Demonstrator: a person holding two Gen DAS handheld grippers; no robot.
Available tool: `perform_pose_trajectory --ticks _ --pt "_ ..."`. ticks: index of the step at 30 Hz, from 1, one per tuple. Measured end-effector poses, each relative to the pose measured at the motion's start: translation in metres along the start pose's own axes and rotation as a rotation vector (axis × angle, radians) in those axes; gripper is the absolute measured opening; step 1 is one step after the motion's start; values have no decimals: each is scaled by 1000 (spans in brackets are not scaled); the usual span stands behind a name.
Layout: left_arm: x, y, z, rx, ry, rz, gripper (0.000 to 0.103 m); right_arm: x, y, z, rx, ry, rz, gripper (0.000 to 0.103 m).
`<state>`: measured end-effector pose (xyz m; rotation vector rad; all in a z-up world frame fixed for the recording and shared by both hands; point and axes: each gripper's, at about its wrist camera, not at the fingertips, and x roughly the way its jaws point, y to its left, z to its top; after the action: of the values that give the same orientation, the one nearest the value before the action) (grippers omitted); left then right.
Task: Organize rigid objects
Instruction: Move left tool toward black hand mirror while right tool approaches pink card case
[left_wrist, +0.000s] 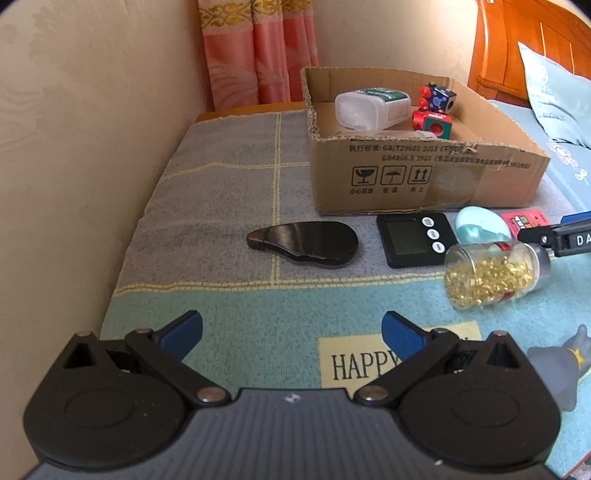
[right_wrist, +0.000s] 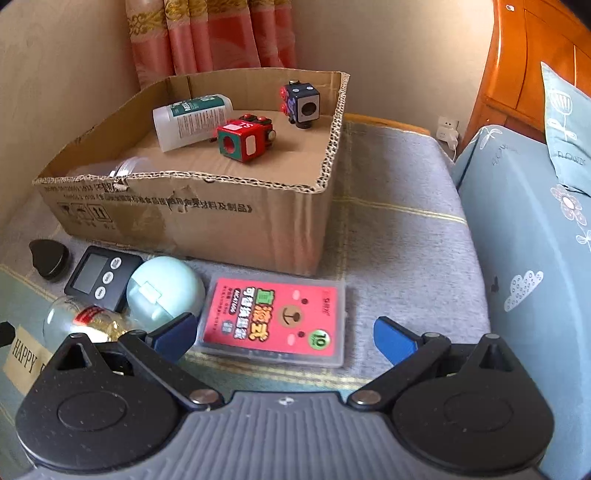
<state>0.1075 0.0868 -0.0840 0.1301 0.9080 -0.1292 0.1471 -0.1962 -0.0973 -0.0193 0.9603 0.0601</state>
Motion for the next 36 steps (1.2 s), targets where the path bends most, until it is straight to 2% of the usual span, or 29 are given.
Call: perform_pose_trajectory --ticks 5,10,13,18,22,32,36 --pt "9 2 5 -6 10 -13 102 9 3 4 -21 33 10 103" --pt "19 1 7 -12 24 -43 102 16 5 2 -67 44 -41 103" --pt "24 0 7 -14 31 -72 102 14 -3 0 -53 42 -49 103" --pt "37 2 7 -31 30 -111 102 11 -11 -4 -55 44 -33 103" --pt "39 2 6 14 -9 -110 103 10 -11 -4 -49 45 -36 103" --pt "45 9 16 68 16 -147 103 8 -11 -7 -48 33 -35 103" --pt "51 10 23 92 -8 -149 103 6 -11 -9 -52 31 -31 103"
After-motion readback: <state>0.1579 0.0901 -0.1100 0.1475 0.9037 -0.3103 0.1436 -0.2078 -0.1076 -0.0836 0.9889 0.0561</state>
